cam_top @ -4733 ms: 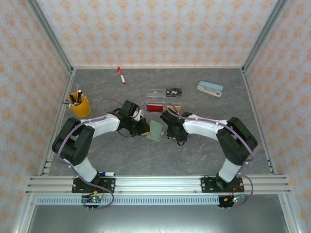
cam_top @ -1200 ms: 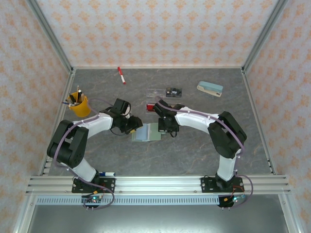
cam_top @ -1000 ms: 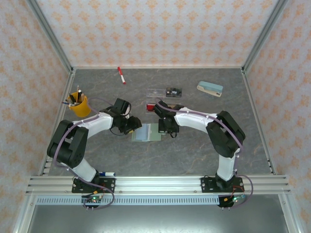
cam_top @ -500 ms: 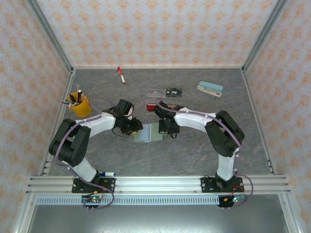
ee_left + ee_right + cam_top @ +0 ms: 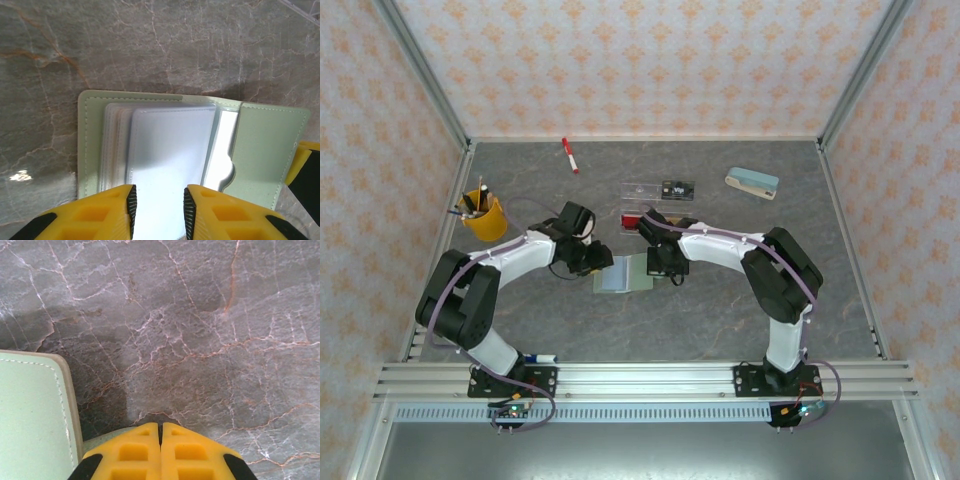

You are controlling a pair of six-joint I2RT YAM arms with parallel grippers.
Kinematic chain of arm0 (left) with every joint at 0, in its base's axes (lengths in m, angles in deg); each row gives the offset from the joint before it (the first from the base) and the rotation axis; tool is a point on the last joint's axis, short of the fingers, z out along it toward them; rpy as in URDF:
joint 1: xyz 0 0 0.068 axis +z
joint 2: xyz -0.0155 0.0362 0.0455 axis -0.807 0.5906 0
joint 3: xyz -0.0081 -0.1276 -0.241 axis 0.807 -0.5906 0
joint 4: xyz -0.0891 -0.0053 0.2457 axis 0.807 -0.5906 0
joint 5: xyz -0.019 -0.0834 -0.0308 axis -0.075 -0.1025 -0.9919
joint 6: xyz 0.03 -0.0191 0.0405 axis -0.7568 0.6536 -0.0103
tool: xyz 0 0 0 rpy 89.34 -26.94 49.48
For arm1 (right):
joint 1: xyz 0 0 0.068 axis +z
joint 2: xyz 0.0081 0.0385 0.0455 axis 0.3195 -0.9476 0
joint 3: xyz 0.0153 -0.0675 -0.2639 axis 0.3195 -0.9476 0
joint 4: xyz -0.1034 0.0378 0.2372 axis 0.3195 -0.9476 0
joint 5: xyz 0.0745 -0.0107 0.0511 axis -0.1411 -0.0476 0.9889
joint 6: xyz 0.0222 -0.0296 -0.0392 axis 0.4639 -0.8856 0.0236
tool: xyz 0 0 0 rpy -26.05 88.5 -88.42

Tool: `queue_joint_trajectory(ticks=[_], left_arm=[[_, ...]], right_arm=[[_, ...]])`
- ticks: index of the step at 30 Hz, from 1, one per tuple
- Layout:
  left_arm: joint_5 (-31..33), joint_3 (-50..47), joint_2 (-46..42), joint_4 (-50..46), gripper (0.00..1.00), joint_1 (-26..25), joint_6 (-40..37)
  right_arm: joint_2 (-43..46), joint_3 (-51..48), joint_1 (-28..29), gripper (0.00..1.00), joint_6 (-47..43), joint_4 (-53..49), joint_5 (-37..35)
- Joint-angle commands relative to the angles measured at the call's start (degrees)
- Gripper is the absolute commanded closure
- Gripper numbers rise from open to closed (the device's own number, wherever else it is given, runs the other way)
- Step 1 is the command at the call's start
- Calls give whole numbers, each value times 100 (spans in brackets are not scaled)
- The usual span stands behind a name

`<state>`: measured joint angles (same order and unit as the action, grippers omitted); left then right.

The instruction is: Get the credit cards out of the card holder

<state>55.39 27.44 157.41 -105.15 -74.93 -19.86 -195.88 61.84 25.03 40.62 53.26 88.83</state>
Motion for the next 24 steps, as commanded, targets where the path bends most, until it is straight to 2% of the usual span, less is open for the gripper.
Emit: queue_joint_trajectory(ticks=[1,5,12,17,21,24], left_arm=[[64,129,199,-175,66,-47,-85],[-80,127,385,-74,65,-67,-49],[322,216,477,-355,60,-85,-77],[76,318,694,-327,58,-217,-85],[-335,370,911,-46,61,-347,35],[-359,397,931,12,66,-362,74]], right_arm=[[-75,-105,-15,100,102,45,22],[-69,-122,-15,100,101,48,16],[-95,-158,-15,100,129,101,56],[-130,-140,-20,100,119,149,109],[-132,-158,-16,100,153,245,229],[-71,-175,-28,100,172,311,302]])
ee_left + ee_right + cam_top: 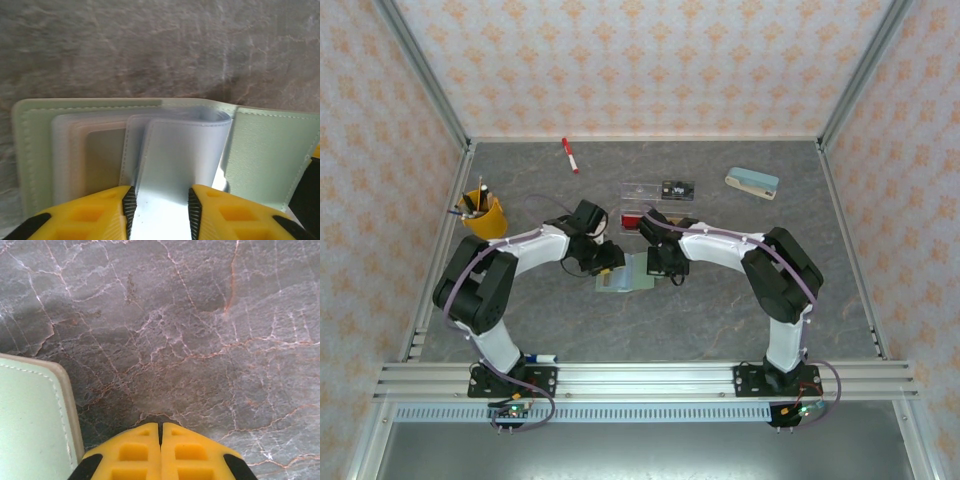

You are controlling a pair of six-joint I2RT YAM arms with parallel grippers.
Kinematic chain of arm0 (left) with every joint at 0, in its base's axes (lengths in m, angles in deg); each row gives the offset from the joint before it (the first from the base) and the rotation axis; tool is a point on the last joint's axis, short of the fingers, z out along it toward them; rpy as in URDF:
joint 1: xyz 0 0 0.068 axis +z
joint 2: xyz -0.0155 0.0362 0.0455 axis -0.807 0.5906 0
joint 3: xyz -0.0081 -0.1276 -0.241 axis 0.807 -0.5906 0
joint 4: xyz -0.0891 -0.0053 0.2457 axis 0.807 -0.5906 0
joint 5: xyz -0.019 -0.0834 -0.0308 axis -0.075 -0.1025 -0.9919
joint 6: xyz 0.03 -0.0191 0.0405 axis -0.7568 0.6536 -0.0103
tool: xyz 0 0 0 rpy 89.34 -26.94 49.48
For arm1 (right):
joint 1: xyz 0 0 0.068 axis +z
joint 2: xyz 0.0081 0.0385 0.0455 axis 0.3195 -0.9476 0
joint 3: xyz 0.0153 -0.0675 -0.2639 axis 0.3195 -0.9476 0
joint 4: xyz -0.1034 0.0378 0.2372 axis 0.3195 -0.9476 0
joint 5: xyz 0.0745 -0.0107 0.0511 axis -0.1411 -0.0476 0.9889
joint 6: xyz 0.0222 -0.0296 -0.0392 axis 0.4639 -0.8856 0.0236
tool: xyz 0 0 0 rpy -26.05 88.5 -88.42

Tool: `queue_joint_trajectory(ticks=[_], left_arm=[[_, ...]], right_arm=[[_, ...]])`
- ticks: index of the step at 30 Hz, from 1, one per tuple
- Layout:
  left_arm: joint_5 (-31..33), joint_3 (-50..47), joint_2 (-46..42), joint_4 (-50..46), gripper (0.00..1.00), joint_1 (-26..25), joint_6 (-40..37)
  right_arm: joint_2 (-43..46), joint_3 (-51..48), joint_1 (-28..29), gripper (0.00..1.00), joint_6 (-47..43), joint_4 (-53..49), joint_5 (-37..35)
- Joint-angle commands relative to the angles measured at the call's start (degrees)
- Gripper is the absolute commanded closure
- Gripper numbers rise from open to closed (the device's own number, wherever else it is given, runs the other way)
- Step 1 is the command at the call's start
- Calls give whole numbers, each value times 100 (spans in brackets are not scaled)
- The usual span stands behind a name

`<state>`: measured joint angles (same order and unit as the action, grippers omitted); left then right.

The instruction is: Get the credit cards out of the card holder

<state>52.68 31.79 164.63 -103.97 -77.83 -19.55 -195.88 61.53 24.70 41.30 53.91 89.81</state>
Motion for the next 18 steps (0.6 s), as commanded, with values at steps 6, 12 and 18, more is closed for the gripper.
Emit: queue_joint_trajectory(ticks=[6,12,18], left_arm=[[225,4,232,-363,72,-75,-46],[293,-18,324,-367,74,-75,-28],[375,-74,286,-322,80,-75,9]], right_arm=[[559,-205,-129,94,108,114,-179],[1311,-174,-150,73,-202,2,-450],[1013,58,241,60,-586,490,630]])
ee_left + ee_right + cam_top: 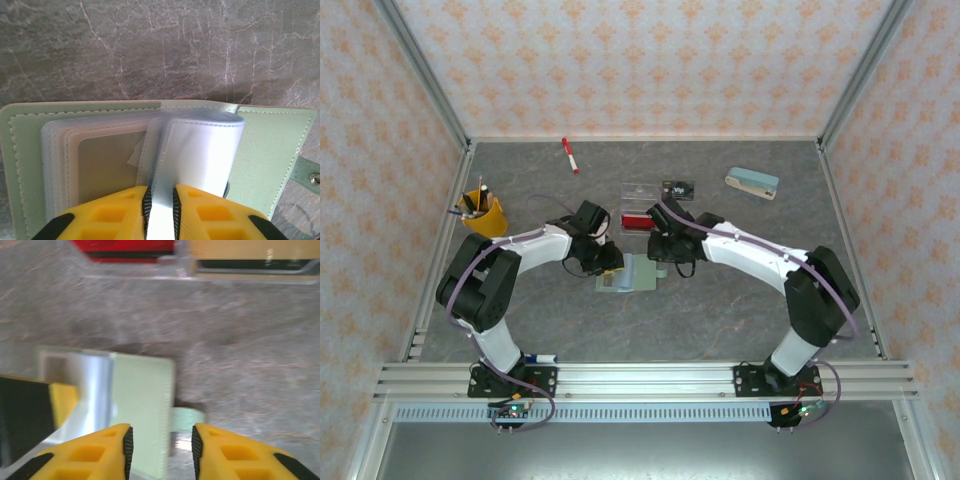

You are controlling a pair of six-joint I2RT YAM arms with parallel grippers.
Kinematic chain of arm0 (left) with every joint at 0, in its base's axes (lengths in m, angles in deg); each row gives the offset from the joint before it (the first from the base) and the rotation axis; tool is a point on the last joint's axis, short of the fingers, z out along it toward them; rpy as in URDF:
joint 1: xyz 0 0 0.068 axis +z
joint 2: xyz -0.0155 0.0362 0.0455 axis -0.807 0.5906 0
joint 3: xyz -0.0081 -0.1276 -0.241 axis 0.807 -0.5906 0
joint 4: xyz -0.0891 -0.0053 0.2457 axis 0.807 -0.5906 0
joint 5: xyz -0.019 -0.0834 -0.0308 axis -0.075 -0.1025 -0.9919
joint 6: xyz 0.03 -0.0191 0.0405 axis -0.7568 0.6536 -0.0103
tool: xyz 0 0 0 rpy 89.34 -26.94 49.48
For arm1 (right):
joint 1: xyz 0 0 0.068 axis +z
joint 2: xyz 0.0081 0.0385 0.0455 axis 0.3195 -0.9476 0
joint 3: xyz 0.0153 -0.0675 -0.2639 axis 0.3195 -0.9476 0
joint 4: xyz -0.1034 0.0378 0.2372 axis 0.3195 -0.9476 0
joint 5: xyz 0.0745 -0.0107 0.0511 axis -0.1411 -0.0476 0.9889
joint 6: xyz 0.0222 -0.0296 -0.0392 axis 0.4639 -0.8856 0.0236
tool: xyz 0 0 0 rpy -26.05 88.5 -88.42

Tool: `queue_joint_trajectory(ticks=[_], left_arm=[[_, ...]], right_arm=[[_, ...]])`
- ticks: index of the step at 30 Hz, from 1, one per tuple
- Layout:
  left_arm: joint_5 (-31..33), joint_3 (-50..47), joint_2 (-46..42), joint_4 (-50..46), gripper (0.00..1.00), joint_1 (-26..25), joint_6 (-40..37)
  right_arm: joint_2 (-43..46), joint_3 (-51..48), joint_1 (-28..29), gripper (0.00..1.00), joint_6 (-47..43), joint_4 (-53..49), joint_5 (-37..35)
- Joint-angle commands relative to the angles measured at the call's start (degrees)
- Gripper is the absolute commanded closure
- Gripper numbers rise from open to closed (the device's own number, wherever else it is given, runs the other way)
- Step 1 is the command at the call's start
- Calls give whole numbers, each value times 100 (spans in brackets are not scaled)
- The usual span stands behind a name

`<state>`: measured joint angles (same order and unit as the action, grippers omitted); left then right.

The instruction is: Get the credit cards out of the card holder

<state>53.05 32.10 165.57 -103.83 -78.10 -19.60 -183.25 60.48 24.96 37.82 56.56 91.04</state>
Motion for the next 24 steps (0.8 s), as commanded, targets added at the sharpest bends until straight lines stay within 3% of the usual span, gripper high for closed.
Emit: queue_joint_trajectory(ticks=[1,11,24], left_arm=[[344,-119,194,-327,81,-46,20],[-55,-328,72,63,97,34,161],[-555,-416,-558,276,100,379,429]], right_arm=[[-378,207,272,60,-194,297,642],[-1191,46,332,62,433,1209,1586],[-1749,329,330,77,456,327,713]])
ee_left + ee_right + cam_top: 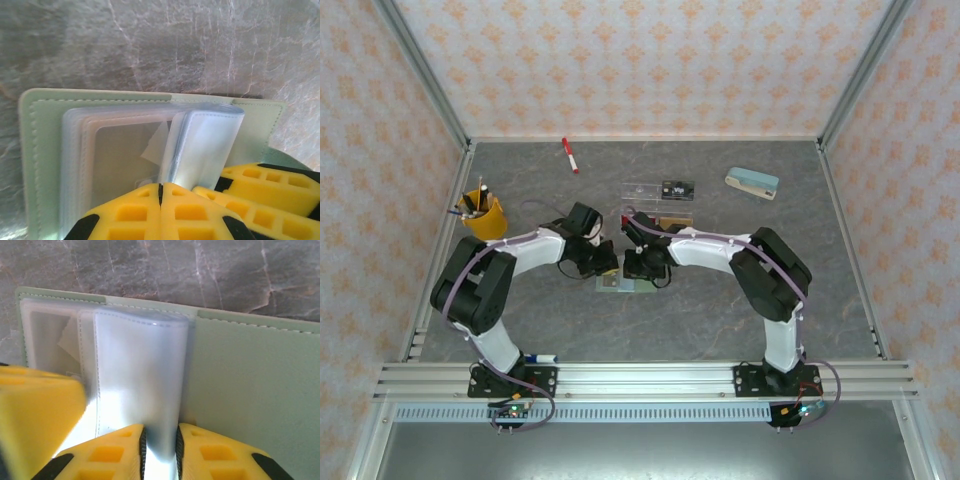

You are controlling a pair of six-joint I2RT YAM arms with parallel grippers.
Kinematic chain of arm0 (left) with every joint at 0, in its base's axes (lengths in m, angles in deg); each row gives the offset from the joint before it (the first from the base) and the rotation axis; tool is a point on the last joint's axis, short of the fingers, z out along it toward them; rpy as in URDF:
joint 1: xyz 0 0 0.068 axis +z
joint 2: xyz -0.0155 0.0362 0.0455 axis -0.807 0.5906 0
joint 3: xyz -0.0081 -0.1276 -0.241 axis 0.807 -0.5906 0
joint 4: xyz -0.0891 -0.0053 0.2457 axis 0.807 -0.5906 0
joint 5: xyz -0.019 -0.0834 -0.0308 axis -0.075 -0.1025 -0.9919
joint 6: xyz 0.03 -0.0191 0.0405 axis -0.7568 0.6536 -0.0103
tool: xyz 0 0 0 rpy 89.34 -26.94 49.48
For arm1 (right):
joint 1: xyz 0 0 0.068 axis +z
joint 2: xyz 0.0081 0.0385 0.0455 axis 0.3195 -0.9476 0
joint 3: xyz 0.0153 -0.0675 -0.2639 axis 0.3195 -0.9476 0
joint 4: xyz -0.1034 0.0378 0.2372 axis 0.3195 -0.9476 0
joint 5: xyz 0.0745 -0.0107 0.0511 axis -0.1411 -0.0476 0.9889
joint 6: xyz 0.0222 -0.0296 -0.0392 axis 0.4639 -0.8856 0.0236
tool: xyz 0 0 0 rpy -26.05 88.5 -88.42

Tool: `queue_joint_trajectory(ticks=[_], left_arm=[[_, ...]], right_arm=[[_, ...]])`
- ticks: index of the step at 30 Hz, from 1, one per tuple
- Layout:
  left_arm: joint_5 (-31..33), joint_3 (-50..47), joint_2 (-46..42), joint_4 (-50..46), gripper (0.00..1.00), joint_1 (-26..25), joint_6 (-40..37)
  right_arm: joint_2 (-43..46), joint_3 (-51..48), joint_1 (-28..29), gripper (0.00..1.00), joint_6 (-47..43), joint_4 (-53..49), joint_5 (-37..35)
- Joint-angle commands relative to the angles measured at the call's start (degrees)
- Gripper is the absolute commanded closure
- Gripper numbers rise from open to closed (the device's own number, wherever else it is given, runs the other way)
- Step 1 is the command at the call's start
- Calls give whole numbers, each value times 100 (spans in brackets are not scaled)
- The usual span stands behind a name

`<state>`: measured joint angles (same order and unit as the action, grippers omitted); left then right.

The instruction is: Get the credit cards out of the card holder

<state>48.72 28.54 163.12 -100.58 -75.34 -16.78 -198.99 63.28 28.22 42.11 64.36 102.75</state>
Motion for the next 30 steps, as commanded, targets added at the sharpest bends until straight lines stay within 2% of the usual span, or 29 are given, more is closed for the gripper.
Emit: queue_joint_trajectory(ticks=[1,5,8,11,16,30], left_arm=[[-64,-53,-376,-103,98,122,143],[169,-62,-395,-328,79,143,64],[-109,-139,-270,-105,68,142,156],[-321,-162,-169,84,62,133,204],[-464,-122,3,113,60,124,178],[-636,214,375,155,66,-130,125]], right_arm=[[-183,41,5,77,39,-464,-488],[-113,-53,-6,78,75,-340,-509],[5,-175,-25,78,109,-150,-475],[154,-322,-53,77,155,77,-386],[382,-498,-88,77,208,292,-368],[1221,-1113,-159,74,298,833,-520]])
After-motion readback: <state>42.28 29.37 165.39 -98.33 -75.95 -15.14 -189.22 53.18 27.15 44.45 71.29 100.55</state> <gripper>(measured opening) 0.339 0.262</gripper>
